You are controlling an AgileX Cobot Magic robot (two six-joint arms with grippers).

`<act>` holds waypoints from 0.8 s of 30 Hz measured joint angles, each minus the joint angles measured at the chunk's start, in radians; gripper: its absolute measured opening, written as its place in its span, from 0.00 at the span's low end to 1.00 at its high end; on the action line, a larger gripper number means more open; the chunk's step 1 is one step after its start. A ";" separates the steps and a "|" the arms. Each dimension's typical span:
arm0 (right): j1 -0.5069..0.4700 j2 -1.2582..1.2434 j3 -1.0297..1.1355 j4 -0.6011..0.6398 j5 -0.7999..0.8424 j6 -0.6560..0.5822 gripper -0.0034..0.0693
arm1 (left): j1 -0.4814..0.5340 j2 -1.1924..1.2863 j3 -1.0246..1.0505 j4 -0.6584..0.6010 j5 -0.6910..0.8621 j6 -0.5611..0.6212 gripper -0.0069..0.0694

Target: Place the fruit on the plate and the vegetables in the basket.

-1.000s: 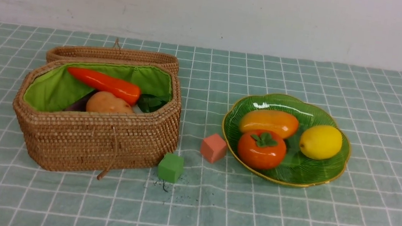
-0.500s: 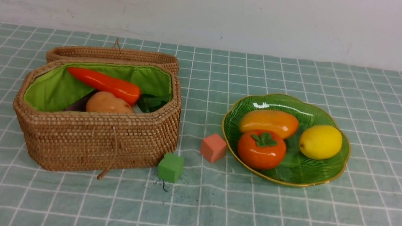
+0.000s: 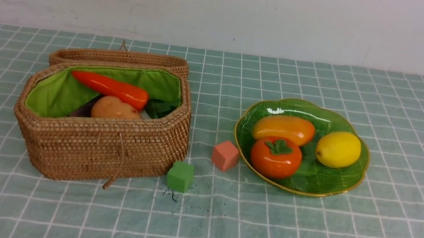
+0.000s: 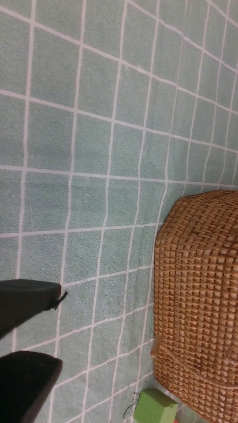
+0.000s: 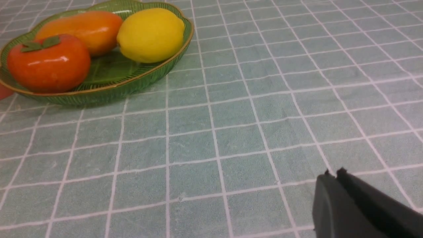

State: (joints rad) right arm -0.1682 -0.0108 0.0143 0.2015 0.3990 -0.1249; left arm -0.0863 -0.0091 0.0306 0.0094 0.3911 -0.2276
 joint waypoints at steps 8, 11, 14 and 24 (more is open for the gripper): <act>0.000 0.000 0.001 0.000 -0.001 0.000 0.08 | 0.000 0.000 0.000 0.000 0.000 0.000 0.40; 0.000 0.000 0.001 0.000 -0.002 0.000 0.09 | 0.000 0.000 0.000 0.000 0.000 0.000 0.40; 0.000 0.000 0.001 0.000 -0.002 0.000 0.10 | 0.000 0.000 0.000 0.000 0.000 0.000 0.40; 0.000 0.000 0.001 0.000 -0.002 0.000 0.12 | 0.000 0.000 0.000 0.000 0.000 0.000 0.40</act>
State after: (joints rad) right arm -0.1682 -0.0108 0.0151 0.2015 0.3969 -0.1249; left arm -0.0863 -0.0091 0.0306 0.0094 0.3911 -0.2276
